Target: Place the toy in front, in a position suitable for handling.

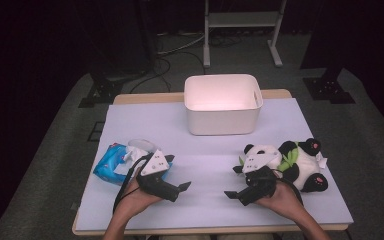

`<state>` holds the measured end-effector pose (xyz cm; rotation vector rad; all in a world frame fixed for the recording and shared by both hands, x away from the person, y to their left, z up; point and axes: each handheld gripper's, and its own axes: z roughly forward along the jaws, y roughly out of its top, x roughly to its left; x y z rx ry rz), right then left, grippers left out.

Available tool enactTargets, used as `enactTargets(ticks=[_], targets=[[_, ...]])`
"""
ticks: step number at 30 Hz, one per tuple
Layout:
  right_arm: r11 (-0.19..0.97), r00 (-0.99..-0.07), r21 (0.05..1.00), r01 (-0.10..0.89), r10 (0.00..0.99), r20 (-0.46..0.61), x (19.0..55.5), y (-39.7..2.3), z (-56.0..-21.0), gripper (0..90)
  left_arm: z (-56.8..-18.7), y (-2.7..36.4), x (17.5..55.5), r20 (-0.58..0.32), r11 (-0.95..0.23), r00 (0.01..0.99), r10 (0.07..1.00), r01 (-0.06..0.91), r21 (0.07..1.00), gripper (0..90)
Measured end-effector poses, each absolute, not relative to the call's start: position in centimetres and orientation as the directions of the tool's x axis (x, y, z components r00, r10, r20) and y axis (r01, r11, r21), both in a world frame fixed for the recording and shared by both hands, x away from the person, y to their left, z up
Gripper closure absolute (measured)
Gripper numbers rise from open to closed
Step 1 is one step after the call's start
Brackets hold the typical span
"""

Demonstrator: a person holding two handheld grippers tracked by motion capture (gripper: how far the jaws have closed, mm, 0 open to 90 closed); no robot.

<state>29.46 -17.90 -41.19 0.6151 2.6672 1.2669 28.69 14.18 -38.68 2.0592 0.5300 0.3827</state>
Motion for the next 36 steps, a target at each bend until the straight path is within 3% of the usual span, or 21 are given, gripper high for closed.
enactTargets(ticks=[12, 25, 36], targets=[[0.583, -0.927, 0.751, 0.309, 0.362, 0.100, 29.7, -17.3, -40.4, 12.5, -39.2, 13.8, 28.7, 0.057, -0.486, 0.864, 0.500, 0.225, 0.845, 2.5], [0.640, -0.948, 0.720, 0.268, 0.308, 0.078, 31.1, -18.0, -35.4, 12.5, -39.1, 14.0, 28.6, 0.065, -0.492, 0.864, 0.500, 0.221, 0.842, 2.5], [0.679, -0.939, 0.678, 0.282, 0.340, 0.050, 32.6, -21.1, -32.5, 12.7, -39.1, 14.1, 28.5, 0.060, -0.490, 0.863, 0.502, 0.226, 0.842, 2.5]])
